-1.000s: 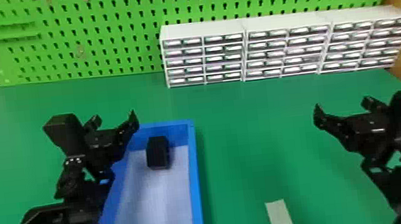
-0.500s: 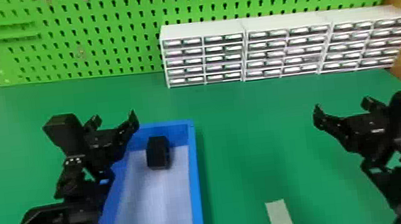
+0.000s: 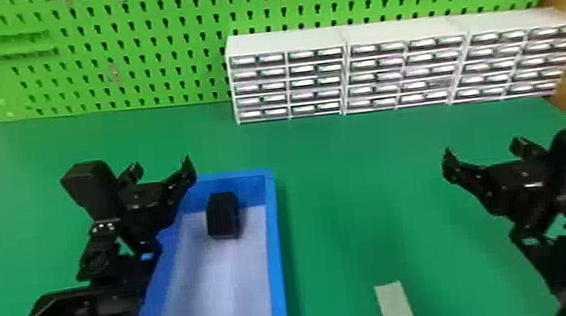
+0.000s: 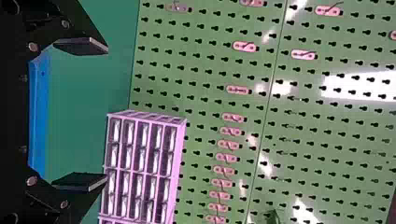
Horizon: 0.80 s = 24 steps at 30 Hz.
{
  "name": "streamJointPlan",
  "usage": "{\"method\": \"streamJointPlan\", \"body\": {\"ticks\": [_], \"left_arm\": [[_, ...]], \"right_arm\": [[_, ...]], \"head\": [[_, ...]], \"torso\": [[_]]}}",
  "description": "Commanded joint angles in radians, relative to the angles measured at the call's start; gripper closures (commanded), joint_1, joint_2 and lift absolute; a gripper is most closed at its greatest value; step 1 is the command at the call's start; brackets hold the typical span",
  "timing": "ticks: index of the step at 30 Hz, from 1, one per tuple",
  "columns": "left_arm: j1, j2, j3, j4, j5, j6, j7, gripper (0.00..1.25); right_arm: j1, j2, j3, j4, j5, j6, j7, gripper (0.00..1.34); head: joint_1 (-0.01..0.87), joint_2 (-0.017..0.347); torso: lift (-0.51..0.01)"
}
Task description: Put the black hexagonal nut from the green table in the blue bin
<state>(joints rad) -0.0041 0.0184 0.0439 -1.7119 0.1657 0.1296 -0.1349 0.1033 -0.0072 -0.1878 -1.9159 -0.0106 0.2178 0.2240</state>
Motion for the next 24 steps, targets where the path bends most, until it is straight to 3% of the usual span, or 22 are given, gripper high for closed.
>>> {"method": "streamJointPlan", "body": {"ticks": [1,24], "left_arm": [[-0.001,0.000,-0.002,0.000,0.000,-0.001,0.000,0.30],[-0.005,0.000,-0.002,0.000,0.000,-0.001,0.000,0.30]], "right_arm": [[-0.001,0.001,0.001,0.000,0.000,0.000,0.000,0.10],[-0.001,0.003,0.001,0.000,-0.002,0.000,0.000,0.11]], "head": [[0.686,0.051],[0.686,0.051]], "torso": [[-0.097],[-0.097]]}}
